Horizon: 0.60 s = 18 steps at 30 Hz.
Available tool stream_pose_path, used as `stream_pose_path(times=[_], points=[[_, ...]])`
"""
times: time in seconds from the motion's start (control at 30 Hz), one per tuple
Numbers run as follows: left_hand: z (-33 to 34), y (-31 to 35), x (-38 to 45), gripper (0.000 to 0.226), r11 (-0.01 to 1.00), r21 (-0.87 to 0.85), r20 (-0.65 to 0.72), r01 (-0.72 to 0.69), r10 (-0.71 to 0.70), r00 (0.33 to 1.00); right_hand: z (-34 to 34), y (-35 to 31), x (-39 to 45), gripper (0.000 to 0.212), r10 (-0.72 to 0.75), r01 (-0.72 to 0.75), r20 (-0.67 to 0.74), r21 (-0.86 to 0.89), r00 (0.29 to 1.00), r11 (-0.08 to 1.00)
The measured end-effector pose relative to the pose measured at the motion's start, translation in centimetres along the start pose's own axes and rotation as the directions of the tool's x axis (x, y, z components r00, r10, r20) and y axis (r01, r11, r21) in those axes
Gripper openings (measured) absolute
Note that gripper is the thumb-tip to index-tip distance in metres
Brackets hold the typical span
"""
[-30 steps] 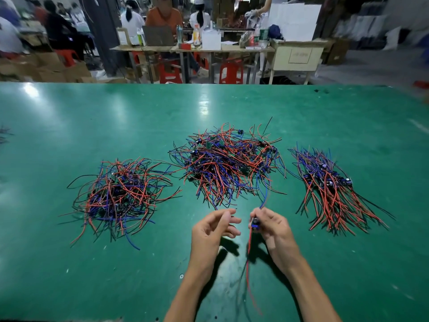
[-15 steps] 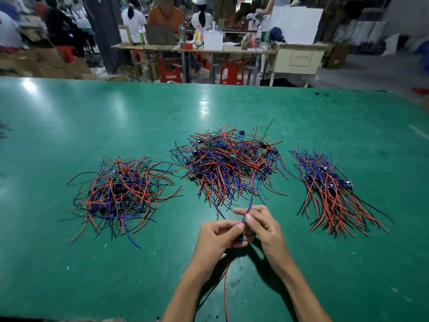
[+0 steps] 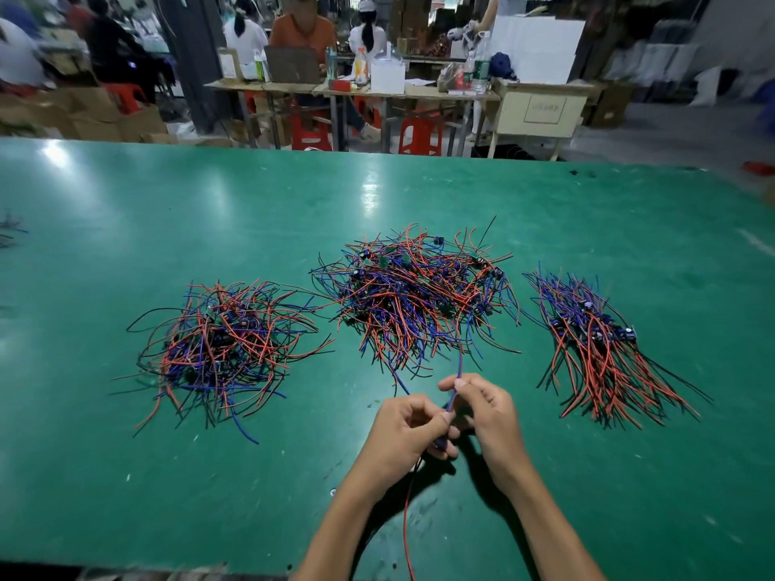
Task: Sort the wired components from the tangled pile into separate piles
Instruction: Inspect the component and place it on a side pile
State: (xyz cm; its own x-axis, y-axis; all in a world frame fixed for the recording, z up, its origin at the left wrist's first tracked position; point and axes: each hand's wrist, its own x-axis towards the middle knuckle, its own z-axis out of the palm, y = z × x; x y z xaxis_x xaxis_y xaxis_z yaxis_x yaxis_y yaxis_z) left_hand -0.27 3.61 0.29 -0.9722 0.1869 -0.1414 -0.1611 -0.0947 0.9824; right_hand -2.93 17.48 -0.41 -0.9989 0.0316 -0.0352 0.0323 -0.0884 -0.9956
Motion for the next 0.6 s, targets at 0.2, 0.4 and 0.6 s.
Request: stream_pose_path(times=[0.2, 0.4, 0.6], points=[[0.1, -0.2, -0.7, 0.025, 0.994, 0.106, 0.080, 0.003, -0.011, 0.997, 0.1, -0.7, 1.9, 0.032, 0.097, -0.062, -0.227, 0.155, 0.969, 0.986], [0.0, -0.1, -0.8, 0.014, 0.999, 0.033, 0.043, -0.014, 0.012, 0.999, -0.8, -1.1, 2.5, 0.026, 0.178, -0.079, -0.203, 0.418, 0.963, 0.905], [-0.3, 0.2, -0.7, 0.018, 0.988, -0.147, -0.038, -0.038, 0.033, 0.999, -1.2, -0.8, 0.9, 0.044, 0.062, -0.077, 0.112, 0.137, 0.992, 0.988]])
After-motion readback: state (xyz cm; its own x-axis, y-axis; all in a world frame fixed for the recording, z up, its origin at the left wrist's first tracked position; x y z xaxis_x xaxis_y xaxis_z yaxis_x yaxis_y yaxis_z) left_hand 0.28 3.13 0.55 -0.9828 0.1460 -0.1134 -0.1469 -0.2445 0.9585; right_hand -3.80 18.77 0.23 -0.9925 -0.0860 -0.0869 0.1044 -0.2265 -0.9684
